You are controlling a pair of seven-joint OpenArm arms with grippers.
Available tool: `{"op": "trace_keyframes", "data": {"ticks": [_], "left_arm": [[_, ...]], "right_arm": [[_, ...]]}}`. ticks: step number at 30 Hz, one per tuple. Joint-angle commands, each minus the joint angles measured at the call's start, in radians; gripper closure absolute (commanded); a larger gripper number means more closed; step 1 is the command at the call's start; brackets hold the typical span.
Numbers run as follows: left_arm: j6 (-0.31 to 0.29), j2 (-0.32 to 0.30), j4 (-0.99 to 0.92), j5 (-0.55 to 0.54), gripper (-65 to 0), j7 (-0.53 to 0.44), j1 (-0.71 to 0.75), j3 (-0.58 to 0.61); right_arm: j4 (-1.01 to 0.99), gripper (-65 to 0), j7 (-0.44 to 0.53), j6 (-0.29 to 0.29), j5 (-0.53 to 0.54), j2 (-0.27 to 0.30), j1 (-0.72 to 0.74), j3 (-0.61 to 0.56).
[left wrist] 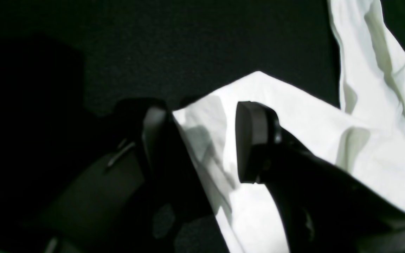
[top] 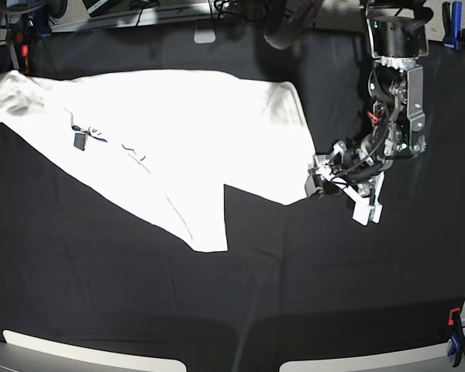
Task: Layout the t-shirt on the table in an organized manner, then fold the t-shirt properly
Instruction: 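Grasp the shirt edges with both grippers and pull them apart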
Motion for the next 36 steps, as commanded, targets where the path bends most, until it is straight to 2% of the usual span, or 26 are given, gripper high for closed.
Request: {"op": "trace_keyframes", "data": {"ticks": [1,4,7,11,17,20,25,30,33,36], "left_arm": [[-0.002,0.015,0.012,-0.005,-28.8,-0.004,-0.011,-0.001],[-0.027,0.062,0.000,0.014,-28.8,-0.003,0.000,-0.001],[-0.041,0.101,-0.029,0.076,-28.8,-0.001,0.002,-0.001],[-0.041,0.097,-0.034,0.072,-24.6,-0.001,0.000,-0.002],[-0.041,0.096,-0.034,0.072,-15.8,0.020,-0.001,-0.002],[-0.042,0.095,-0.034,0.072,-12.2,0.035,0.000,-0.002],[-0.042,0.095,-0.034,0.072,-0.6,0.048,-0.001,-0.002],[-0.041,0.095,-0.034,0.072,0.0,0.048,0.000,-0.002],[-0.041,0.095,-0.034,0.072,0.0,0.048,-0.001,-0.002],[-0.041,0.095,-0.034,0.072,0.0,0.048,-0.001,-0.002]], "right_arm": [[0.016,-24.5,0.022,0.011,0.013,0.019,0.017,-0.035],[0.016,-24.5,0.023,0.012,-0.022,0.019,0.066,-0.199],[0.016,-24.5,0.028,0.012,-0.108,0.019,0.132,-0.378],[-0.003,-24.4,0.087,0.002,-0.272,0.019,0.237,-0.620],[-0.215,-24.4,0.185,-0.146,-0.500,0.007,0.456,-0.936],[-0.400,-24.4,0.187,-0.166,-0.564,-0.020,0.587,-1.046],[-0.669,-24.4,0.201,-0.165,-0.653,-0.110,0.745,-1.143],[-0.827,-24.4,0.244,-0.166,-0.791,-0.180,0.800,-1.153],[-0.837,-24.4,0.267,-0.199,-0.874,-0.185,0.791,-1.152],[-0.837,-24.4,0.278,-0.237,-0.908,-0.182,0.791,-1.153]]}}
